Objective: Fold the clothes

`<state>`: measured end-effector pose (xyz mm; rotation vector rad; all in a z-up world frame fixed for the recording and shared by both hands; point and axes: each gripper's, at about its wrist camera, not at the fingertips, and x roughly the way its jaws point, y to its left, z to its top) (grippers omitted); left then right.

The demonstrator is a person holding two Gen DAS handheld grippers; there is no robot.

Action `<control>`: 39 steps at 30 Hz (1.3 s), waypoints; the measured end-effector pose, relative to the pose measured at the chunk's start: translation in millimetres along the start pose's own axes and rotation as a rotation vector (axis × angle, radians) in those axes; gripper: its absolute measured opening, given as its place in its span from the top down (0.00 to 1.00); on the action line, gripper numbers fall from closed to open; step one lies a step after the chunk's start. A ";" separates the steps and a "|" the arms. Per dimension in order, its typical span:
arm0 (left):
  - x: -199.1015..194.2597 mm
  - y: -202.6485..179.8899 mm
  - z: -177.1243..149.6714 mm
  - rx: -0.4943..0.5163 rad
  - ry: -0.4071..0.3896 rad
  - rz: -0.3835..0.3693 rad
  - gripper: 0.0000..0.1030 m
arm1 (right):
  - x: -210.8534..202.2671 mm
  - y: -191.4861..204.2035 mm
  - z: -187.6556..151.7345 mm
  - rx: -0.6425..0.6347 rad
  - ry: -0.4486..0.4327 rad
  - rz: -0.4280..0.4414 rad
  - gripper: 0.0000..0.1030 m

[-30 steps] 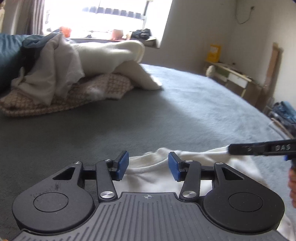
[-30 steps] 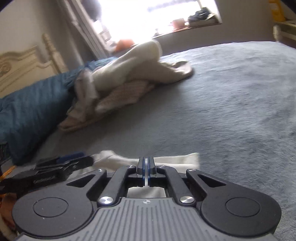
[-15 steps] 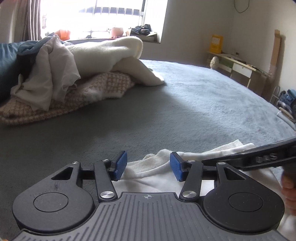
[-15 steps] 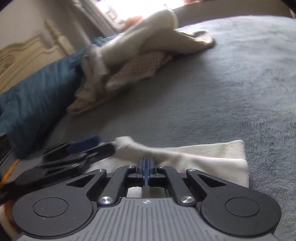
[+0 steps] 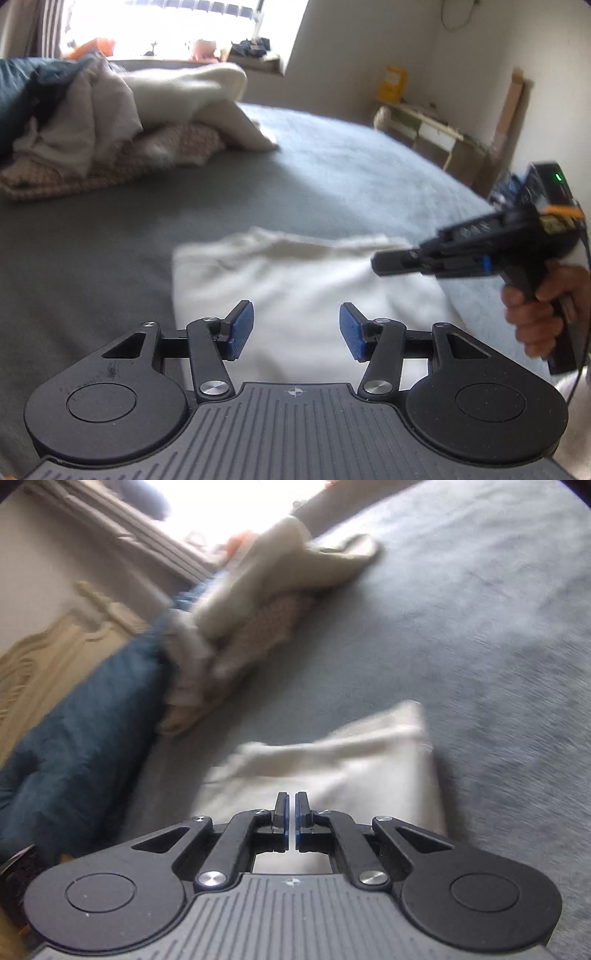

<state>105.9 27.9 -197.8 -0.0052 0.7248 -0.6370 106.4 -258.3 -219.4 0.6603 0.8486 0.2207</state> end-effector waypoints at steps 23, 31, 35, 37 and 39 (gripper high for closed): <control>-35.1 -24.6 -44.5 -0.032 0.047 0.078 0.49 | -68.5 37.1 -35.9 -0.082 -0.149 -0.187 0.99; -30.4 -31.2 -42.0 -0.027 0.078 0.128 0.49 | -17.9 74.0 -70.3 -0.296 0.059 -0.104 0.99; -28.5 -33.6 -41.0 -0.012 0.093 0.144 0.48 | -32.3 67.1 -75.0 -0.339 0.012 -0.259 0.99; -28.2 -34.4 -41.0 -0.013 0.095 0.147 0.48 | -40.9 53.5 -68.0 -0.289 -0.011 -0.326 0.99; -28.6 -35.3 -40.7 -0.016 0.097 0.151 0.47 | -53.4 38.5 -61.5 -0.192 -0.032 -0.331 0.99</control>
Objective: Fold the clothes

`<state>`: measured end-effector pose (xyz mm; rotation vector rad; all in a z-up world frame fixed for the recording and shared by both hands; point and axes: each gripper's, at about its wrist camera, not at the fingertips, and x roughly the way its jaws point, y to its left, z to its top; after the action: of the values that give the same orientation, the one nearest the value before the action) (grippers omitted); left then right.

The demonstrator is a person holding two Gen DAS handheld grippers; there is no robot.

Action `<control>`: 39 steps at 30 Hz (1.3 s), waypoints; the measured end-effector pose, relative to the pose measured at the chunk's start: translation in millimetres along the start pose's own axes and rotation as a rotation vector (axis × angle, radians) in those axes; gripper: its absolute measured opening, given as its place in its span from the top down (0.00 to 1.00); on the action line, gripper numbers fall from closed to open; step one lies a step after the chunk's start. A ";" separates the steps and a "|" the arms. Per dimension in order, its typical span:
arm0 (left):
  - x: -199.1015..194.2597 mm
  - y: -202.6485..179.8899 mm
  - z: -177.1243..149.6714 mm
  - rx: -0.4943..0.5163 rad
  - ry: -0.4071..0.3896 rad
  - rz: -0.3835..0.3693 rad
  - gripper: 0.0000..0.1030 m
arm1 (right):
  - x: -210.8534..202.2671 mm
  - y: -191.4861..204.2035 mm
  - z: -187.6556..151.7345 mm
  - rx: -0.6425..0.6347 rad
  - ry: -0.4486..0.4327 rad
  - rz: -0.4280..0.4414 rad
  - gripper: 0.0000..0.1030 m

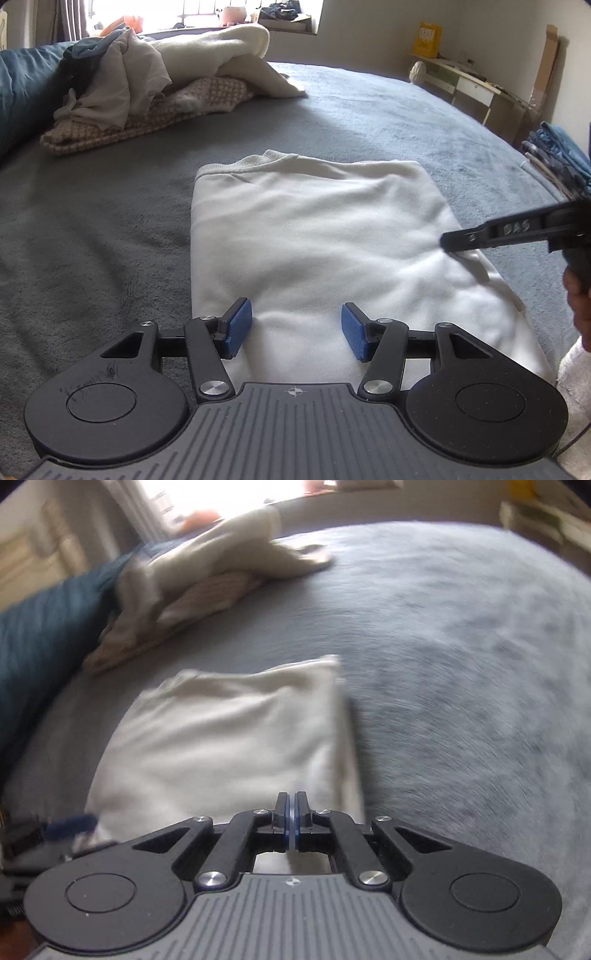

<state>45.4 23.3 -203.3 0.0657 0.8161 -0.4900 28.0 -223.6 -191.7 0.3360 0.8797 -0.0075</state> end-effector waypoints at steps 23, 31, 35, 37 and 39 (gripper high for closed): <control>0.3 -8.9 5.0 0.013 0.042 0.022 0.33 | 4.8 59.4 -38.6 -0.309 0.028 0.124 0.99; -13.8 -16.7 7.4 -0.016 0.025 0.036 0.06 | 5.2 49.0 -39.2 -0.254 0.028 0.147 0.98; -18.8 -22.2 11.4 -0.008 0.023 0.052 0.05 | 5.5 44.7 -38.8 -0.231 0.027 0.154 0.98; -18.3 -24.1 12.3 -0.006 0.043 0.054 0.05 | 4.5 45.1 -38.5 -0.230 0.029 0.148 0.98; -13.3 -25.6 12.4 -0.005 0.086 0.085 0.05 | 2.8 45.1 -38.6 -0.229 0.031 0.140 0.98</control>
<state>34.8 2.8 -181.9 0.1169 0.8952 -0.4073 7.2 -169.2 -203.7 0.1833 0.8769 0.2263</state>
